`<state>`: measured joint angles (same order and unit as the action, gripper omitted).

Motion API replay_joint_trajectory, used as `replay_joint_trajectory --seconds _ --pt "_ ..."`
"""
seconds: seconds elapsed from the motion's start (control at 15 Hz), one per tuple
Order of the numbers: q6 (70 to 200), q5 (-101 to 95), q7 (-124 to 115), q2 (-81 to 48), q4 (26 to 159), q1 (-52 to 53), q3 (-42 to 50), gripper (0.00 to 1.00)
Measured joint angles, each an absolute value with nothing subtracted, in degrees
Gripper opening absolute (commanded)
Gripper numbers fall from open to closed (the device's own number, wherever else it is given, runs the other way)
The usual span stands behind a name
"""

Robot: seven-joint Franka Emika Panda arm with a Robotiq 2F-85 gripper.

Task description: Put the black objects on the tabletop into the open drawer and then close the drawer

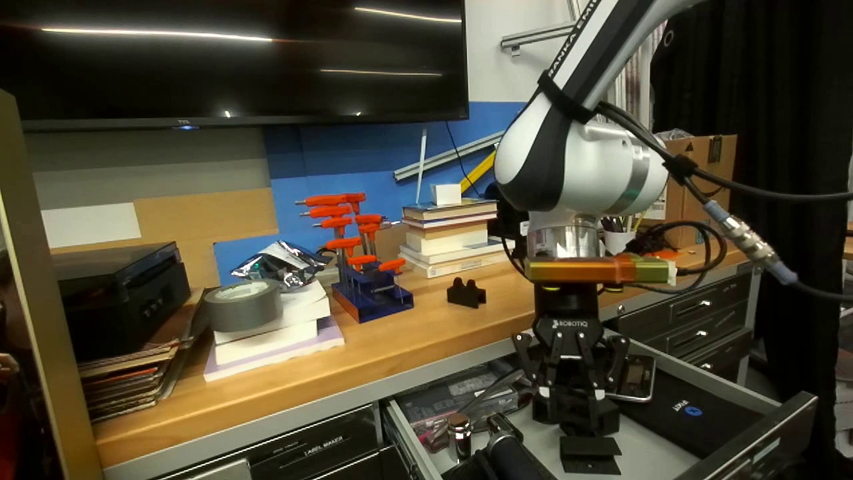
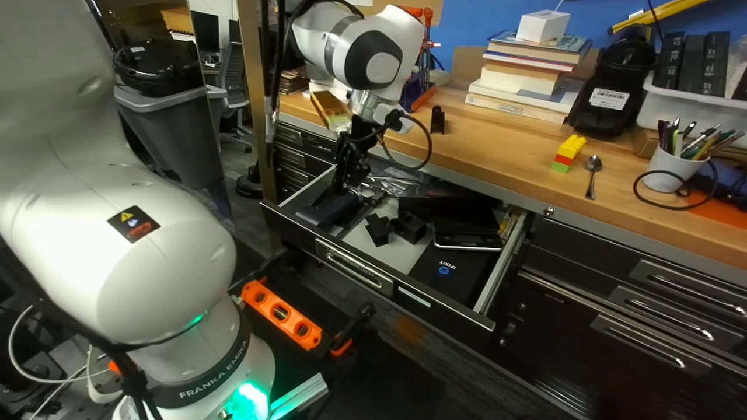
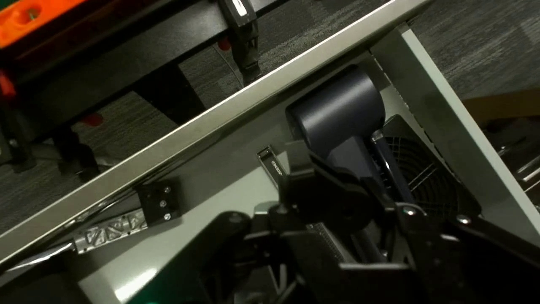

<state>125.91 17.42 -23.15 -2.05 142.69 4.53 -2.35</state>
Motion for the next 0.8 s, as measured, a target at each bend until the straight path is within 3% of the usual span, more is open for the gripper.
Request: replay_joint_trajectory --seconds 0.73,0.8 --pt "144.75 18.93 -33.99 -9.51 149.37 5.52 -4.24 0.25" --pt "145.66 18.93 -34.6 -10.09 149.36 5.53 -4.24 0.52"
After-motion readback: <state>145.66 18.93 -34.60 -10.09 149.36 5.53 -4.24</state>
